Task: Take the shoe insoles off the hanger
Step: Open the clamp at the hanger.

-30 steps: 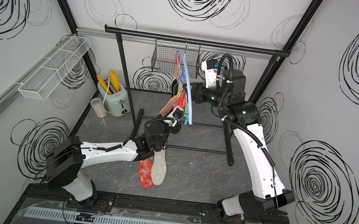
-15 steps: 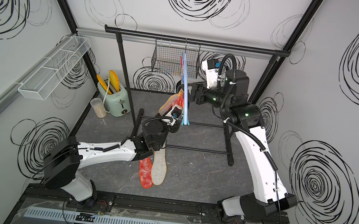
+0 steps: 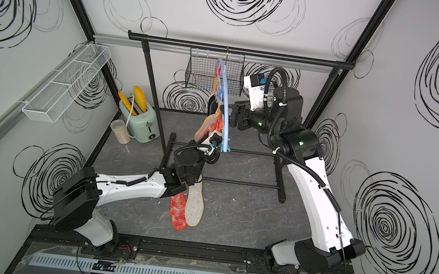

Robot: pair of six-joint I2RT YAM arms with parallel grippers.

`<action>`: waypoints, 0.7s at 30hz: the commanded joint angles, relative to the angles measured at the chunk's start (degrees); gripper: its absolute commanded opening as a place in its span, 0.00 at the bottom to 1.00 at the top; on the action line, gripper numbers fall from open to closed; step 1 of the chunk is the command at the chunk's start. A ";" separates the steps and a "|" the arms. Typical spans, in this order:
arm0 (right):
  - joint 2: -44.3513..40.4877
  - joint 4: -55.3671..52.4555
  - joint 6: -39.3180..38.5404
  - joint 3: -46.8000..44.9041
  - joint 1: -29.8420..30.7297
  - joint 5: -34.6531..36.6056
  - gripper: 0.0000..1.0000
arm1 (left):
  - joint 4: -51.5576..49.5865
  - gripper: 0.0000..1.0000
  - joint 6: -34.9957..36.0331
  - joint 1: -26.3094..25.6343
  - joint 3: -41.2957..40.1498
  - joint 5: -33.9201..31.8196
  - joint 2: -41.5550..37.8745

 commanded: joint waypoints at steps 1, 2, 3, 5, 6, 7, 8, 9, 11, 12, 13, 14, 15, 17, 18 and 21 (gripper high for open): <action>-0.18 -0.08 -1.89 0.22 1.06 -0.18 0.69 | 3.55 0.00 2.13 0.45 -0.13 -1.37 -1.99; 0.03 -0.12 -1.94 0.39 1.38 -0.24 0.69 | 3.56 0.00 2.20 0.50 -0.12 -1.36 -1.99; 0.11 -0.28 -2.14 0.46 1.57 0.03 0.69 | 3.56 0.00 2.25 0.52 -0.12 -1.37 -1.99; 0.44 -0.81 -2.89 0.73 2.06 1.21 0.69 | 3.56 0.00 2.40 0.49 -0.12 -1.23 -1.90; 0.44 -1.04 -3.24 0.79 2.16 1.87 0.69 | 3.62 0.00 2.42 0.52 -0.06 -1.19 -1.82; 0.52 -1.22 -3.47 0.77 2.25 2.62 0.69 | 3.65 0.00 2.42 0.58 -0.04 -1.19 -1.73; 0.61 -1.31 -3.57 0.76 2.32 3.39 0.69 | 3.58 0.00 2.34 0.53 0.04 -1.18 -1.64; 0.78 -1.37 -3.50 0.80 2.27 4.03 0.69 | 3.55 0.00 2.34 0.50 0.05 -1.11 -1.63; 1.44 -1.65 -3.14 1.22 2.26 5.11 0.68 | 3.56 0.00 2.32 0.48 0.14 -1.10 -1.55; 1.74 -1.88 -2.72 1.56 2.30 5.87 0.67 | 3.56 0.00 2.34 0.52 0.14 -1.08 -1.55; 1.97 -1.91 -2.59 1.89 2.16 6.59 0.65 | 3.56 0.00 2.32 0.46 0.10 -1.10 -1.55; 2.02 -1.93 -2.53 2.08 2.16 7.08 0.64 | 3.64 0.00 2.34 0.45 0.05 -1.19 -1.55; 2.08 -1.95 -2.39 2.16 2.22 7.55 0.62 | 3.65 0.00 2.41 0.45 0.05 -1.28 -1.55; 1.97 -2.17 -2.17 2.46 2.10 8.79 0.59 | 3.90 0.00 2.53 0.45 -0.04 -1.35 -1.55; 1.88 -2.28 -2.11 2.36 2.05 9.15 0.58 | 3.91 0.00 2.51 0.45 -0.04 -1.37 -1.55; 1.20 -2.59 -1.91 1.85 1.82 9.18 0.56 | 4.00 0.00 2.62 0.45 -0.04 -1.39 -1.59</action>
